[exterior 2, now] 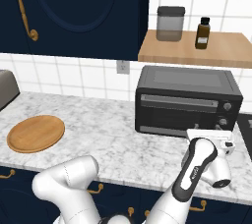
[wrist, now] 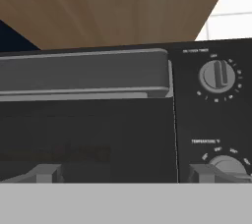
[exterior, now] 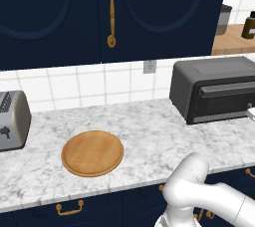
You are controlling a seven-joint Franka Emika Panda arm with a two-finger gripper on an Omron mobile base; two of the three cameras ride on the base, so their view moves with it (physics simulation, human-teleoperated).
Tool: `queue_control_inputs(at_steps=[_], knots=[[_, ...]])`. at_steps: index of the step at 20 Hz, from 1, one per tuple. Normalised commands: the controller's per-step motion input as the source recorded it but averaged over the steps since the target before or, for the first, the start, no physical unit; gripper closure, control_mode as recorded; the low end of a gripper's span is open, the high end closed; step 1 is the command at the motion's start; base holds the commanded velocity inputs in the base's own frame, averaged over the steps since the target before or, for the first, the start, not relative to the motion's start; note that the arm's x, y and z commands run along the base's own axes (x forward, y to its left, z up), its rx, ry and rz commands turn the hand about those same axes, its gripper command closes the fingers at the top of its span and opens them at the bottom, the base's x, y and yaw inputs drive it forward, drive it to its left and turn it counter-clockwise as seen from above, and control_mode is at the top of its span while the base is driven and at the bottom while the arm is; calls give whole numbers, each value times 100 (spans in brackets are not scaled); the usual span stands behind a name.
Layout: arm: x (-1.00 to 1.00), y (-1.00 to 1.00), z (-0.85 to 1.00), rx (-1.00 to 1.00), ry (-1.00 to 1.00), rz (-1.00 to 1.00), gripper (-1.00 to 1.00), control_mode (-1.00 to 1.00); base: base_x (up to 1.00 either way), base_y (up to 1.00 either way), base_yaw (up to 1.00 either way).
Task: Pick up the kebab skewer and baguette bread, and place them inside the toaster oven. Close the toaster oven door and start by setting the timer.
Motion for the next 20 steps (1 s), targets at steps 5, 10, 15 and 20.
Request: queue_control_inputs(at_steps=[5,10,15,20], knots=[[0,-37,0,0,3,0,-100,-100,0,0,0],[0,-40,0,0,1,0,-100,-100,0,0,0],[0,-21,0,0,1,0,-100,-100,0,0,0],[0,-3,0,0,0,0,-100,-100,0,0,0]])
